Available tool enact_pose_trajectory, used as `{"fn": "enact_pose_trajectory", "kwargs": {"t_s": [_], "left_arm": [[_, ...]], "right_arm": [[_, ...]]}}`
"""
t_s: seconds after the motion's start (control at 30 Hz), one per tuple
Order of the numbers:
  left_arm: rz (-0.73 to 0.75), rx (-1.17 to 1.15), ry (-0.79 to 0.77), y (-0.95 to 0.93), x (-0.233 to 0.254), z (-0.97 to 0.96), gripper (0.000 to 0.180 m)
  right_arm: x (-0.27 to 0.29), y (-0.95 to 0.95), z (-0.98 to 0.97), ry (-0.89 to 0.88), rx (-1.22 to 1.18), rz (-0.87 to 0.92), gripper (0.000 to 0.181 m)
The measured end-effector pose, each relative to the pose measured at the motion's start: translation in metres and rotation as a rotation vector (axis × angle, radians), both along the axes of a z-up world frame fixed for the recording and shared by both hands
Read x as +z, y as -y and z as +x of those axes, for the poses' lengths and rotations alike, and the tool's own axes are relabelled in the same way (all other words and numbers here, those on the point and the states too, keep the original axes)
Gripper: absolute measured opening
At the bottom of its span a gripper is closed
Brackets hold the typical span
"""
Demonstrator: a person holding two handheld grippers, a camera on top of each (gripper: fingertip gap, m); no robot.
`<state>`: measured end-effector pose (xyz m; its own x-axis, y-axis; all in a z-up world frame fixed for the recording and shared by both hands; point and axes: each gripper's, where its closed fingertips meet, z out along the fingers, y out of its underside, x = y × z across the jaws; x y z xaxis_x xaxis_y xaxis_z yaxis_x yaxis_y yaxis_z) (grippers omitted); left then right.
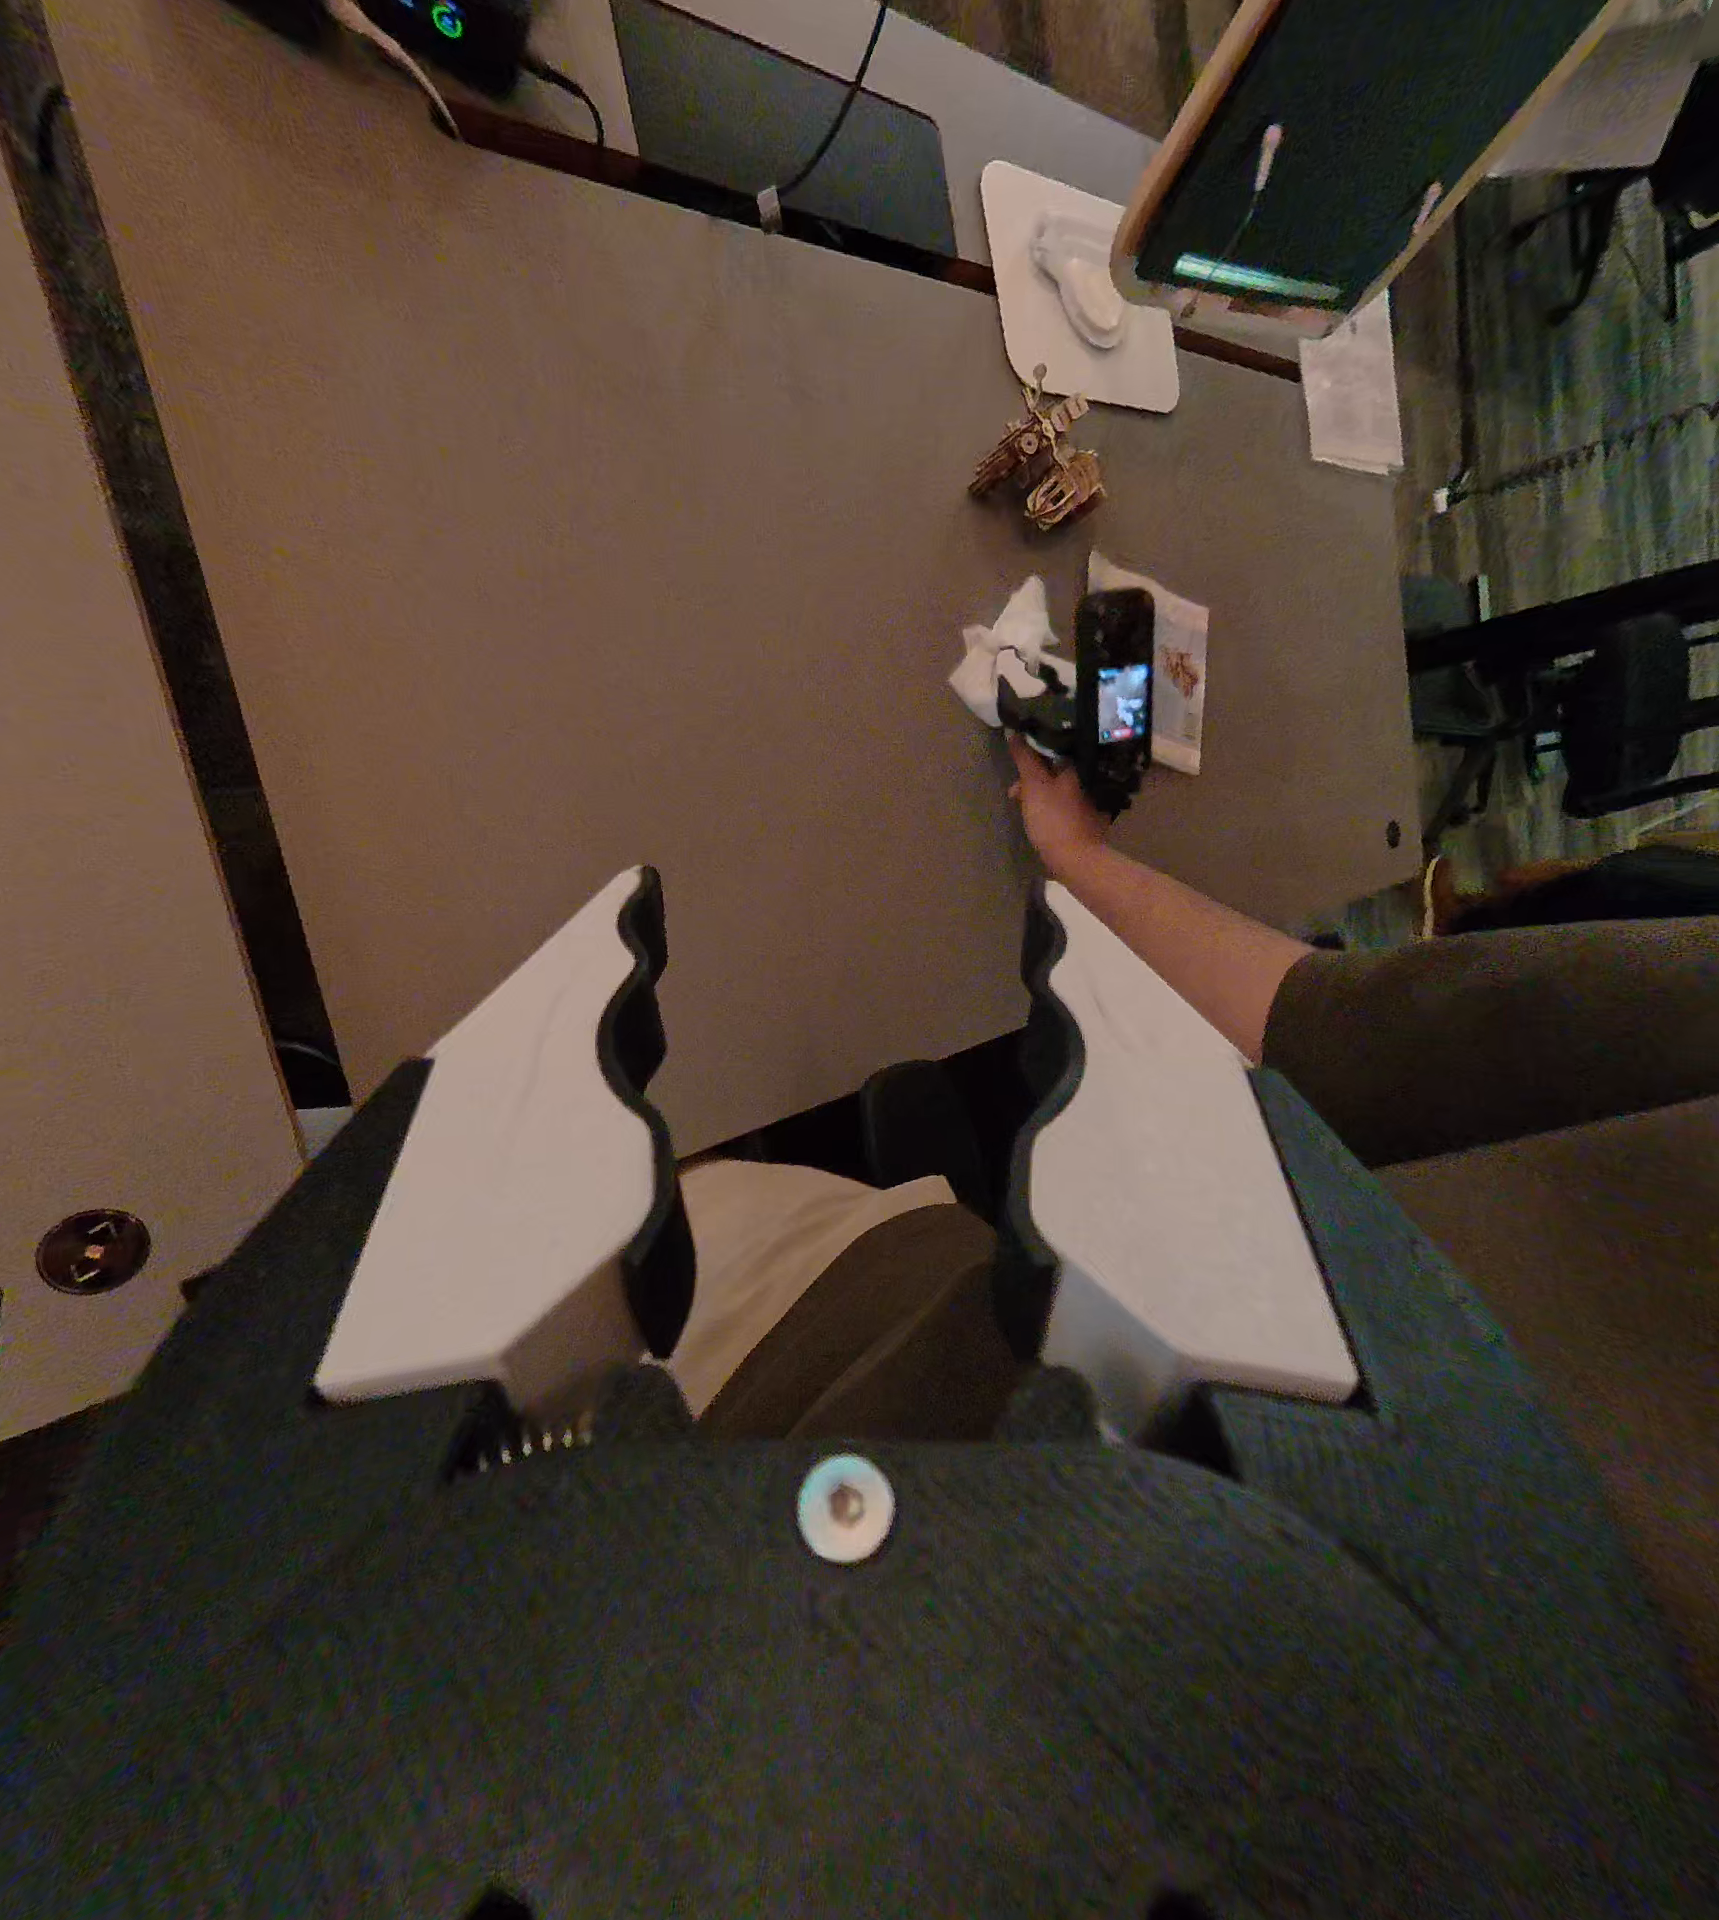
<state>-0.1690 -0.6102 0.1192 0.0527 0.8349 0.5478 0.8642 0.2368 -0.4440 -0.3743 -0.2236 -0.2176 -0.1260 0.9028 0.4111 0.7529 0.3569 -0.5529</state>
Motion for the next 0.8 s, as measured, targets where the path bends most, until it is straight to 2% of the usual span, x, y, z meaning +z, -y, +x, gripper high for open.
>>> {"fn": "enact_pose_trajectory", "kwargs": {"t_s": [0.07, 0.13, 0.2, 0.27, 0.33, 0.37, 0.43, 0.5, 0.6, 0.67, 0.73, 0.8], "left_arm": [[0.016, 0.001, 0.008, -0.003, -0.002, 0.002, 0.064], [0.017, -0.006, 0.013, -0.005, -0.004, 0.005, 0.064], [0.009, -0.014, 0.018, -0.007, -0.007, 0.008, 0.064], [0.015, -0.020, 0.024, -0.008, -0.009, 0.011, 0.064], [0.027, -0.025, 0.025, -0.010, -0.011, 0.013, 0.064], [0.029, -0.029, 0.028, -0.010, -0.012, 0.015, 0.064], [0.032, -0.031, 0.030, -0.009, -0.015, 0.020, 0.064], [0.043, -0.020, 0.031, -0.007, -0.017, 0.025, 0.064], [0.082, 0.006, 0.043, -0.005, -0.021, 0.033, 0.064], [0.096, 0.023, 0.040, -0.003, -0.021, 0.036, 0.063], [0.093, 0.034, 0.031, -0.001, -0.021, 0.036, 0.063], [0.091, 0.038, 0.028, -0.001, -0.022, 0.036, 0.063]], "right_arm": [[0.000, 0.041, -0.001, -0.004, 0.069, -0.011, 0.004], [-0.001, 0.124, 0.013, -0.024, 0.261, -0.082, 0.005], [-0.001, 0.228, 0.051, -0.008, 0.553, -0.144, 0.005], [-0.002, 0.325, 0.123, 0.081, 0.923, -0.218, 0.005], [-0.003, 0.362, 0.196, 0.178, 1.245, -0.184, 0.005], [-0.003, 0.355, 0.209, 0.175, 1.304, -0.140, 0.005], [-0.004, 0.311, 0.202, 0.212, 1.222, -0.193, 0.006], [-0.006, 0.240, 0.159, 0.226, 0.968, -0.221, 0.005], [-0.007, 0.119, 0.091, 0.179, 0.569, -0.104, 0.005], [-0.008, 0.081, 0.077, 0.182, 0.353, -0.134, 0.005], [-0.008, 0.106, 0.085, 0.176, 0.313, -0.187, 0.005], [-0.008, 0.187, 0.120, 0.199, 0.533, -0.260, 0.005]]}}
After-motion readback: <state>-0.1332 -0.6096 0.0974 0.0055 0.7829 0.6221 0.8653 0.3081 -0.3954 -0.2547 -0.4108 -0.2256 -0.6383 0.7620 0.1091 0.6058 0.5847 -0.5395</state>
